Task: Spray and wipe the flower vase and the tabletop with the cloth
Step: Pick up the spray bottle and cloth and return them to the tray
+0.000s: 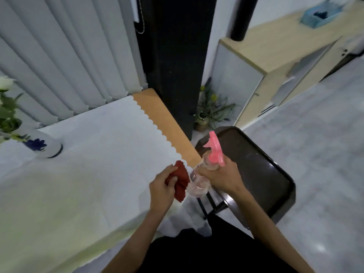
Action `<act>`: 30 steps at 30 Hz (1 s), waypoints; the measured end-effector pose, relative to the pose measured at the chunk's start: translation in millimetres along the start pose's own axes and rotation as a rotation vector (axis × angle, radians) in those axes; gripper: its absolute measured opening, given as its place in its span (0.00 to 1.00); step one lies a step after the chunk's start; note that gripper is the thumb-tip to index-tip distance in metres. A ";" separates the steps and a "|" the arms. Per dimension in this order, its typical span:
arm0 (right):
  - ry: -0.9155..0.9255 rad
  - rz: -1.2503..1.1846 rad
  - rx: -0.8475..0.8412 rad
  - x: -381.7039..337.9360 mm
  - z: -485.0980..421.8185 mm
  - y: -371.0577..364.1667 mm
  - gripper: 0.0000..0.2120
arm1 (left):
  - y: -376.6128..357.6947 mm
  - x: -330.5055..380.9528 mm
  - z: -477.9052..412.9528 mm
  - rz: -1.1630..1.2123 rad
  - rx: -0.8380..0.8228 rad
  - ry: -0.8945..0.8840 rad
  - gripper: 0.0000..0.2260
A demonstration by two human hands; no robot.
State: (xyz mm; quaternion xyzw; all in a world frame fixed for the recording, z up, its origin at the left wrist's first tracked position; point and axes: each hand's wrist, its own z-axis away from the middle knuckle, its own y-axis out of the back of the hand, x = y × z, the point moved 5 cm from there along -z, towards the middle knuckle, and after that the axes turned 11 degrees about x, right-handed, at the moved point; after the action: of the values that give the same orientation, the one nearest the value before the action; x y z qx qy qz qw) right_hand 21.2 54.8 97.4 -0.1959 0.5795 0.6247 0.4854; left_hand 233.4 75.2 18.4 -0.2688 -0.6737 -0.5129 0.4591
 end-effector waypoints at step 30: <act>-0.049 0.001 0.244 152.5 -68.0 154.7 0.24 | -270.2 61.4 28.8 -0.619 -0.674 -0.313 0.30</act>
State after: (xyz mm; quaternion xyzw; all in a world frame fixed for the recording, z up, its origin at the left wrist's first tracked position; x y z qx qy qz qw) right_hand -198.3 72.6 39.8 -0.1199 0.6392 0.5545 0.5192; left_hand -28.2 6.6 -48.2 -0.2634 -0.5793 -0.7686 0.0655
